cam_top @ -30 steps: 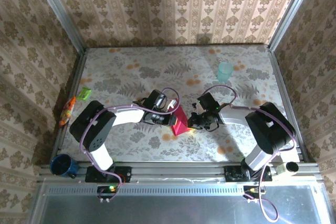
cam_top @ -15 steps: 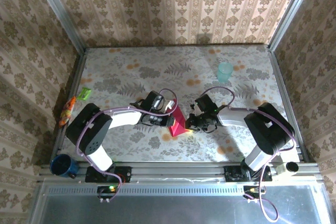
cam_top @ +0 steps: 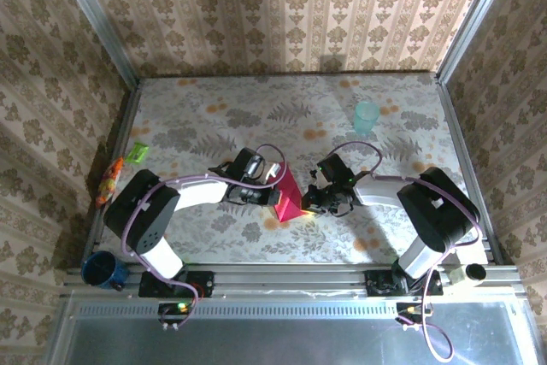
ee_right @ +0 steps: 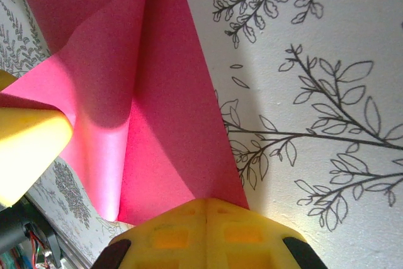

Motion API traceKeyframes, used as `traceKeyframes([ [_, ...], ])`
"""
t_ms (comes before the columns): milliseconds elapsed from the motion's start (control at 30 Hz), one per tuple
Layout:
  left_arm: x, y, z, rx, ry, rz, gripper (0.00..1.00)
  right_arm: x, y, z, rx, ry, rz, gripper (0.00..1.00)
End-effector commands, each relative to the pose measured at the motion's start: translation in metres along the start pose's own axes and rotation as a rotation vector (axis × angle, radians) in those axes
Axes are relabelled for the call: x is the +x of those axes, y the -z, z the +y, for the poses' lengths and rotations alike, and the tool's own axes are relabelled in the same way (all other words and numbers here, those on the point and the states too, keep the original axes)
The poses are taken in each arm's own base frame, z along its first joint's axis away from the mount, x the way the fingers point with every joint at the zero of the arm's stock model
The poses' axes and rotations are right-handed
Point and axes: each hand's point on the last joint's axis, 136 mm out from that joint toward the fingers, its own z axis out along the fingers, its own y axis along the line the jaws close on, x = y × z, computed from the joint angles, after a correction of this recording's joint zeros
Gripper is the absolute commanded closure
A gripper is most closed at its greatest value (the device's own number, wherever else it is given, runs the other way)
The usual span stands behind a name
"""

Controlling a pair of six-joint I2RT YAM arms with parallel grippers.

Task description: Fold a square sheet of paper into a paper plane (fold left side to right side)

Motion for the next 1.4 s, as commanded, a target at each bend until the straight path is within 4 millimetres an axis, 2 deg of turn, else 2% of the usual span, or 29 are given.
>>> traceKeyframes([
  [0,0.006,0.001,0.008,-0.025,-0.003,0.016,1.00,0.023,-0.011,-0.036,0.137,-0.056,0.066,1.00],
  [267,0.004,0.000,0.011,-0.027,0.000,0.014,1.00,0.024,-0.012,-0.036,0.139,-0.054,0.071,1.00],
  [1367,0.018,-0.010,0.028,-0.075,0.010,0.056,1.00,0.024,-0.014,-0.035,0.145,-0.053,0.084,1.00],
])
